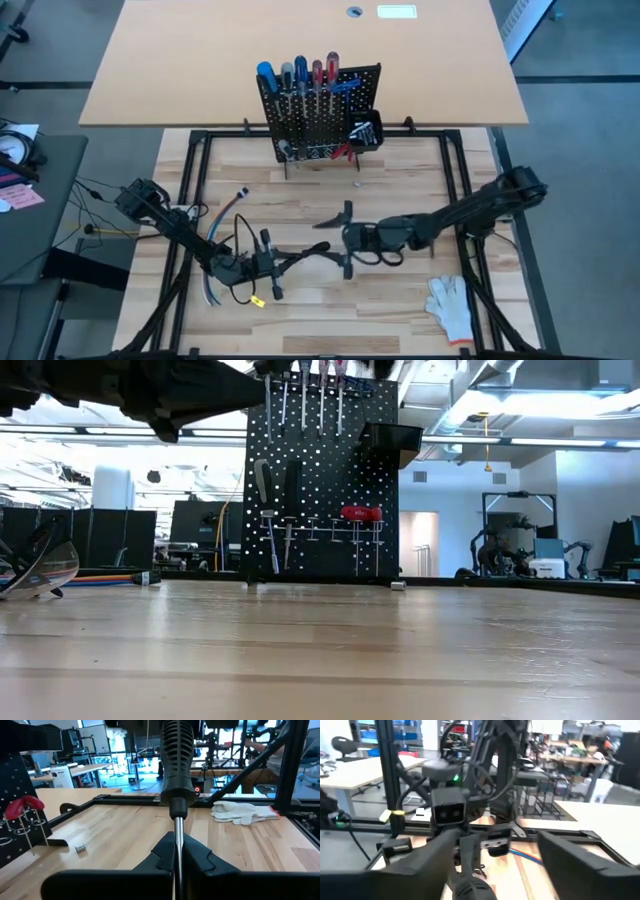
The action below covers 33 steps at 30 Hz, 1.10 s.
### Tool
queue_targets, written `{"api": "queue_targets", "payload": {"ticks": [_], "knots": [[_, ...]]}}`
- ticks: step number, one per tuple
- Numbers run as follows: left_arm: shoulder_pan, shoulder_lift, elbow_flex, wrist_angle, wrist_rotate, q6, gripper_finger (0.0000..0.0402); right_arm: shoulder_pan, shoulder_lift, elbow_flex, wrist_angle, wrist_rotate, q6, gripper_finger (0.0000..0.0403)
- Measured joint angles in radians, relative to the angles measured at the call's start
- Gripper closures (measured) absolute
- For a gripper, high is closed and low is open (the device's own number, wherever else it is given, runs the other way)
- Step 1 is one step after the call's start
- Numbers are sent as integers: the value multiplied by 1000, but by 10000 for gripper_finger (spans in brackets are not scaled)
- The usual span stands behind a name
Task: Hang tools onto peg board
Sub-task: Hang the black screwdriver on the pegboard
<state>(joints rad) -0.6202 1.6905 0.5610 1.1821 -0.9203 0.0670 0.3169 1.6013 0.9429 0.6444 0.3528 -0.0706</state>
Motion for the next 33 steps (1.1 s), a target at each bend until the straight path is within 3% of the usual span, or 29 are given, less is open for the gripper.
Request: {"api": "queue_targets", "payload": {"ticks": [3,7,13,18,24,33], "knots": [[0,0,0,28,0,16,397,-2,-82,1,-119,54,40,60],[-9,0,0,78,-2,63,399,9,-127,-31,-169,97,82,27],[-24,1,0,154,-4,127,399,18,-72,-83,-82,85,152,38],[-24,0,0,166,-1,135,400,24,-9,-83,11,40,77,52],[-24,0,0,148,-2,137,400,36,-125,-80,-23,47,12,60],[-58,0,0,212,-48,224,400,131,-250,-219,43,258,-18,60]]}}
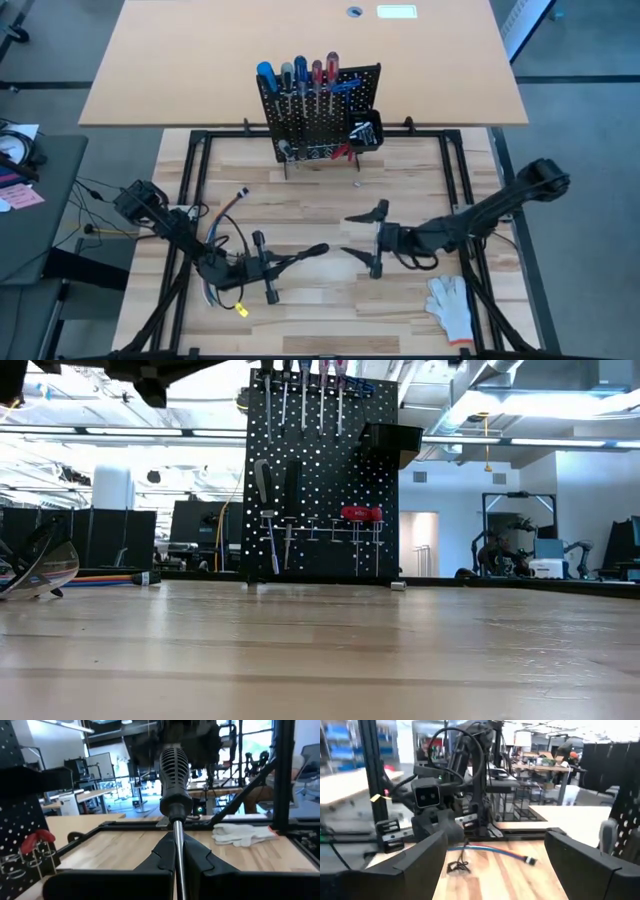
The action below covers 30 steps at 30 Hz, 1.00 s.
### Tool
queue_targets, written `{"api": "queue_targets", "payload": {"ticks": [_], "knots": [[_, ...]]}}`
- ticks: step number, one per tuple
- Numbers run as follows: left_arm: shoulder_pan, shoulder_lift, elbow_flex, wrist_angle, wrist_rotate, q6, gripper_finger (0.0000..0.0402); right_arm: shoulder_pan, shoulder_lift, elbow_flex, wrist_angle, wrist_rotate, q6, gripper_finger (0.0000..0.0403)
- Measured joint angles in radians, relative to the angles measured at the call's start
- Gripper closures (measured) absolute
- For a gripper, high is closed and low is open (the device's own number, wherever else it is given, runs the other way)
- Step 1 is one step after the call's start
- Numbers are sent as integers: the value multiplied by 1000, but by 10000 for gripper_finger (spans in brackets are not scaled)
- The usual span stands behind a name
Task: Hang tools onto peg board
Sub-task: Hang the black screwdriver on the pegboard
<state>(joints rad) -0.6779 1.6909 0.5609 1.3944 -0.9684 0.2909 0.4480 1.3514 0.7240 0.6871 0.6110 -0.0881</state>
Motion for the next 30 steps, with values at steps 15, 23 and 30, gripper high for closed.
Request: {"api": "queue_targets", "payload": {"ticks": [15,23,30], "knots": [[4,0,0,83,21,55,400,-92,346,26,483,-255,151,65],[4,0,0,80,21,54,400,-129,416,149,469,-399,178,114],[4,0,0,76,22,56,400,-128,418,163,428,-405,178,233]]}}
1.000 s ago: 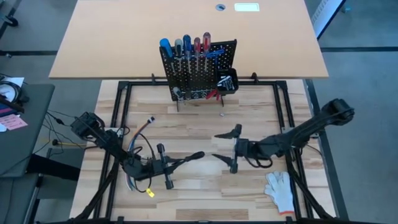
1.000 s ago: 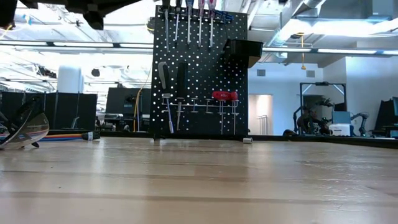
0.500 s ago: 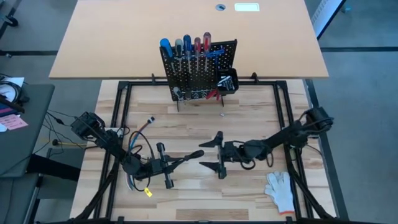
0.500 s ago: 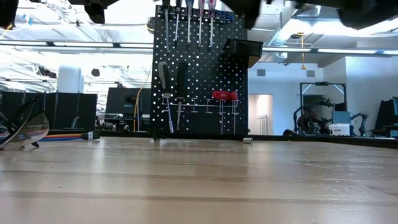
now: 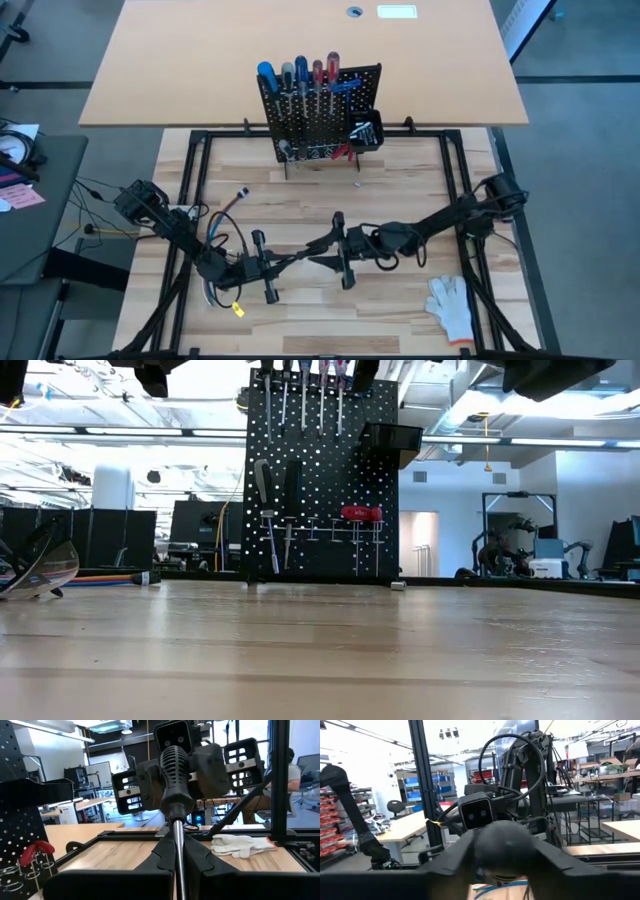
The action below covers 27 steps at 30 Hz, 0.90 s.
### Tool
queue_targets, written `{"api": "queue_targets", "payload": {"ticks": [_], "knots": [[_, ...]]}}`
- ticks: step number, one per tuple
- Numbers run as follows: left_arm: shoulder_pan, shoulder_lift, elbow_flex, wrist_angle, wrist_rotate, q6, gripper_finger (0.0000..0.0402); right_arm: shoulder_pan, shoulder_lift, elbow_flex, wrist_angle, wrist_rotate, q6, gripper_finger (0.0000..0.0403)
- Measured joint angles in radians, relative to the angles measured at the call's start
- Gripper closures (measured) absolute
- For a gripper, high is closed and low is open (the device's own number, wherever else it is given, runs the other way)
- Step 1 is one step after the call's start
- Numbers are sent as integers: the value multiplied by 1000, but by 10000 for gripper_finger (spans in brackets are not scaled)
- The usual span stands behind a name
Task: Hang tools onto peg board
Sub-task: Hang the black screwdriver on the pegboard
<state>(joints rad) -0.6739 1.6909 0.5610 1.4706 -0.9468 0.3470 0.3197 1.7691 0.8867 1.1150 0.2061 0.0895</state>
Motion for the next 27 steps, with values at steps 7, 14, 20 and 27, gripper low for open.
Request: {"api": "queue_targets", "payload": {"ticks": [7,14,20,27], "knots": [[3,-1,2,-44,1,-23,390,-2,-66,-1,-112,16,-19,293],[0,-1,-3,-288,-153,-131,342,-39,-278,136,-661,166,-30,293],[21,-1,-4,-470,-212,-333,315,-124,-305,371,-1195,328,-29,293],[35,-1,-3,-480,-217,-355,317,-300,-158,481,-1360,321,-87,293]]}}
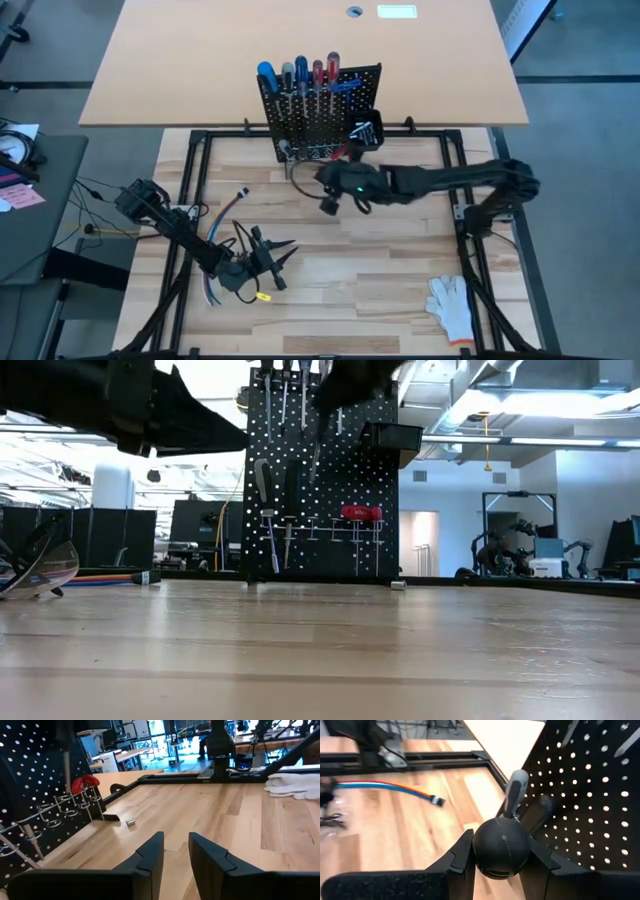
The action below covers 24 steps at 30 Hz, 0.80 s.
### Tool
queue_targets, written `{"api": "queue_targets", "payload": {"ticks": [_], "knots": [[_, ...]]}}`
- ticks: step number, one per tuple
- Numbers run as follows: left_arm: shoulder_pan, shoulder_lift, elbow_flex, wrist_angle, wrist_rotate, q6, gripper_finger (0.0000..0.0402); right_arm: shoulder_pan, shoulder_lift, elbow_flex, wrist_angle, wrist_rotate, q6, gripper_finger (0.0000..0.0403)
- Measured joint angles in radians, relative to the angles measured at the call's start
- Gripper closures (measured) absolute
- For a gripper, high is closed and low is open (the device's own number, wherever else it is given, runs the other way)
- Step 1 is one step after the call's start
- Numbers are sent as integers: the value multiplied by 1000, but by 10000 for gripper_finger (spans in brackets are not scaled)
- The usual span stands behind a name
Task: Hang tools onto peg board
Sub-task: Hang the black screwdriver on the pegboard
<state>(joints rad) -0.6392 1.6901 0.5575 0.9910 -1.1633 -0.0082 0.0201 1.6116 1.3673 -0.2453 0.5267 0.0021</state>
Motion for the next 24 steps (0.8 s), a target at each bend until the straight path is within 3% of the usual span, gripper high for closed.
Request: {"api": "queue_targets", "payload": {"ticks": [9,16,24], "knots": [[0,0,0,1,0,0,319,-108,148,66,53,49,-103,293],[0,0,0,1,2,3,319,-130,179,92,62,106,-142,293],[0,0,0,3,6,0,319,-152,175,94,55,81,-117,293]]}}
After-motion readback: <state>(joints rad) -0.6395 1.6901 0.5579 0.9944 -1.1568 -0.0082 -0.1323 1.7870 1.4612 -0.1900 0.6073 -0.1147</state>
